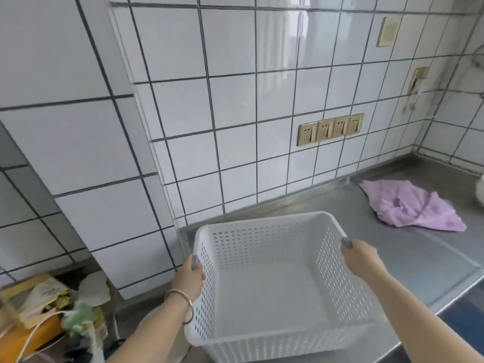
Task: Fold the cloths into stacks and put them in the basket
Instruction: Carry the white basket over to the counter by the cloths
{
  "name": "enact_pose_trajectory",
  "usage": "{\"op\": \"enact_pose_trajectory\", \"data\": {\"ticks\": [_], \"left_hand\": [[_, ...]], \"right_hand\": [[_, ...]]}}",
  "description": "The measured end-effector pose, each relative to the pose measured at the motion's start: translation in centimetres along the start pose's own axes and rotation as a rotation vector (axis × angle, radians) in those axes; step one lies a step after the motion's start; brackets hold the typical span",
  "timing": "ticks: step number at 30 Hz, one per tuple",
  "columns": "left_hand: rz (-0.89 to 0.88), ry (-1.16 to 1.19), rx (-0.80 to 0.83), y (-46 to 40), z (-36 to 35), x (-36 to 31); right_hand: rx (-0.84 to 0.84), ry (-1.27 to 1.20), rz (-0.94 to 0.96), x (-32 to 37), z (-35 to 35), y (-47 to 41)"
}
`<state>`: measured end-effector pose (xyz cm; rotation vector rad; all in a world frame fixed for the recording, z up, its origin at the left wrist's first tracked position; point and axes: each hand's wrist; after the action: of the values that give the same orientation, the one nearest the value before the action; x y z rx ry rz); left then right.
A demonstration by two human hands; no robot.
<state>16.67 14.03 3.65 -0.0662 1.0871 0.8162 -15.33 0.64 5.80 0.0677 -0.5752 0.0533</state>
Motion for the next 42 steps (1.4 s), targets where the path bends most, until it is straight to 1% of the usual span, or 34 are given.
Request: {"op": "enact_pose_trajectory", "data": {"ticks": [4,7,9,11,15,20,22,24,29,31,32,34,36,37,39,40,41,42], "left_hand": [[0.009,-0.051,-0.028,-3.6,-0.9,-1.6],[0.071,0.025,-0.051,-7.1,-1.8,-2.5],[0.111,0.045,-0.114,-9.3,-2.4,-3.4],[0.142,0.022,-0.196,-11.0,-3.2,-4.2],[0.214,-0.070,-0.319,-13.1,-4.2,-6.0],[0.302,-0.183,-0.397,-15.1,-4.1,-7.4],[0.358,-0.229,-0.421,-16.3,-3.9,-7.3],[0.409,-0.219,-0.454,-18.0,-3.7,-7.0],[0.335,-0.246,-0.511,-18.4,-3.7,-6.0],[0.294,-0.249,-0.528,-18.5,-3.8,-6.2],[0.300,-0.272,-0.523,-18.5,-4.0,-6.1],[0.312,-0.402,-0.495,-17.9,-4.1,-6.5],[0.329,-0.646,-0.419,-17.0,-3.7,-7.2],[0.353,-0.758,-0.383,-16.8,-3.3,-7.6],[0.417,-0.876,-0.330,-16.3,-2.3,-9.4],[0.418,-0.934,-0.313,-15.9,-2.5,-11.0],[0.383,-1.025,-0.324,-15.4,-2.8,-12.9],[0.307,-1.098,-0.369,-14.9,-3.1,-14.8]], "right_hand": [[0.048,0.016,0.010,0.8,-1.0,-4.9],[0.112,-0.016,0.037,1.4,-1.9,-9.7],[0.163,-0.089,0.021,2.0,-2.5,-12.9],[0.219,-0.088,0.039,2.8,-2.9,-16.5],[0.289,-0.015,0.181,4.9,-3.3,-22.5],[0.348,-0.087,0.262,6.9,-4.5,-26.9],[0.366,-0.081,0.278,7.7,-5.3,-27.8],[0.368,-0.056,0.292,8.2,-6.5,-28.6],[0.320,0.006,0.336,8.6,-7.3,-28.8],[0.301,0.015,0.319,8.7,-7.4,-29.3],[0.304,0.044,0.313,8.6,-7.7,-29.3],[0.330,0.069,0.317,8.7,-8.0,-29.2],[0.325,0.024,0.317,9.0,-7.8,-28.7],[0.277,0.018,0.338,9.3,-7.6,-28.6],[0.138,0.055,0.444,9.6,-7.0,-27.6],[0.058,0.054,0.507,9.1,-6.2,-26.8],[-0.014,0.040,0.563,8.4,-5.3,-25.7],[-0.100,0.029,0.631,7.6,-4.7,-24.6]]}}
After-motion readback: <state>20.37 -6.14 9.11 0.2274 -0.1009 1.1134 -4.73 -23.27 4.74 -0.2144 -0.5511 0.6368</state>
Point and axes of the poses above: each hand's wrist, its own y-axis away from the middle knuckle, its own z-axis out of the back of the hand, x = y × z, and after that the axes turned 8 degrees about z, right-handed
